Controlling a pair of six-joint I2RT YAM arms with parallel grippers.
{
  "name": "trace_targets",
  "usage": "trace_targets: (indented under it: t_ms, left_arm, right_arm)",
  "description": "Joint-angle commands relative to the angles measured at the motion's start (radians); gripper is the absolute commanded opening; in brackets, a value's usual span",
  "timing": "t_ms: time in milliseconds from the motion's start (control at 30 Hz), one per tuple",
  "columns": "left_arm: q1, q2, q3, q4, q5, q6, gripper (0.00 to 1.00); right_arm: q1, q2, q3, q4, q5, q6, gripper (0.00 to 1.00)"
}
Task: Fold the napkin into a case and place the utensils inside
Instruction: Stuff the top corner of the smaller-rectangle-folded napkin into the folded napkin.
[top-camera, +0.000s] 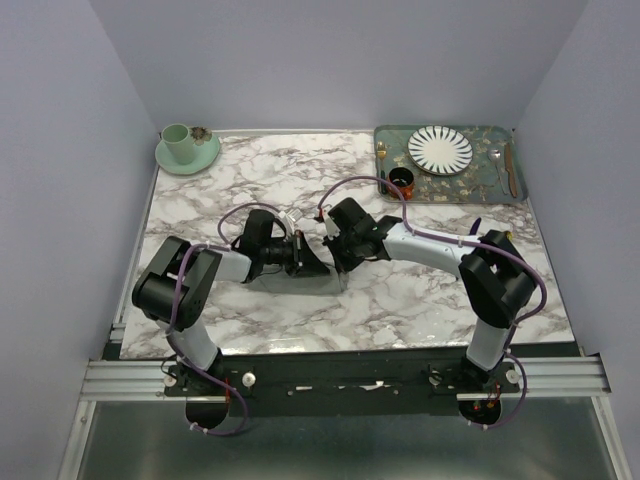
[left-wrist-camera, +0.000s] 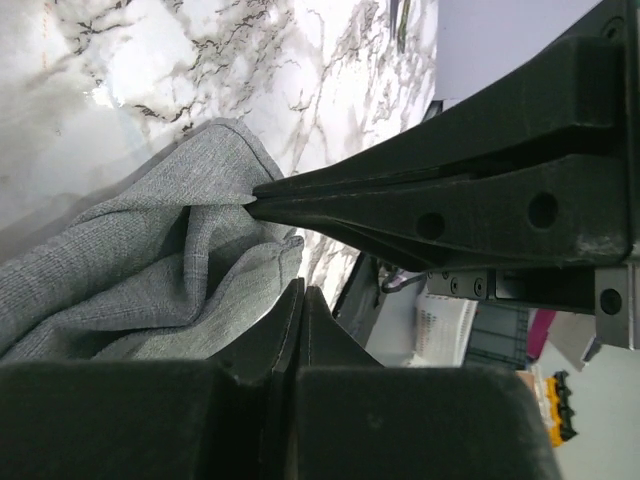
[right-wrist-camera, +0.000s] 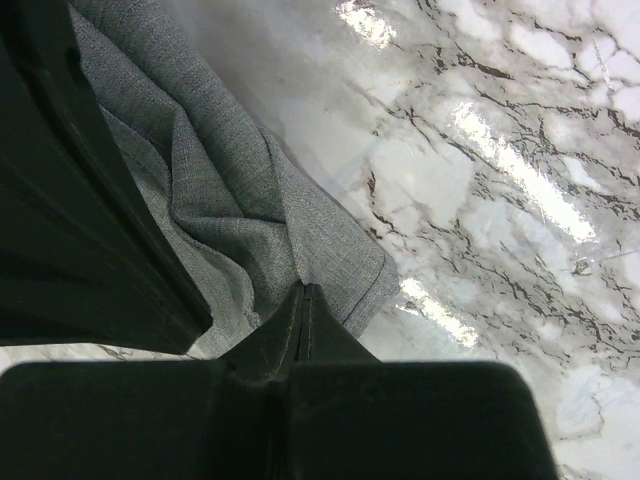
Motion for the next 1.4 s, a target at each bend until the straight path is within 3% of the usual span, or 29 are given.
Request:
trace_targets:
  t_ms: [0, 433, 900, 1167, 1267, 1367]
  left_arm:
    - [-0.021, 0.071, -0.02, 0.221, 0.01, -0.153, 0.03]
    - [-0.029, 0.22, 0.01, 0.234, -0.075, -0.183, 0.0]
    - [-0.032, 0.26, 0.043, 0.09, -0.147, -0.123, 0.0]
    - [-0.055, 0.191, 0.051, 0.232, -0.104, -0.146, 0.0]
    - [-0.037, 0.169, 0.034, 0.228, -0.089, -0.161, 0.04]
    - [-0.023, 0.112, 0.016, 0.176, -0.066, -0.138, 0.14]
  right_arm:
    - [-0.004, 0.012, 0.02, -0.019, 0.039, 0.024, 0.01]
    - [-0.004, 0.005, 0.035, -0.036, 0.039, 0.032, 0.01]
    - [-0.002, -0.052, 0.005, -0.05, -0.087, 0.038, 0.01]
    - [-0.001, 0.008, -0.005, -0.059, -0.041, 0.058, 0.01]
    - [-0.004, 0.035, 0.0, -0.073, -0.007, 0.053, 0.01]
    - [-0.009, 0.051, -0.001, -0.077, -0.003, 0.061, 0.0]
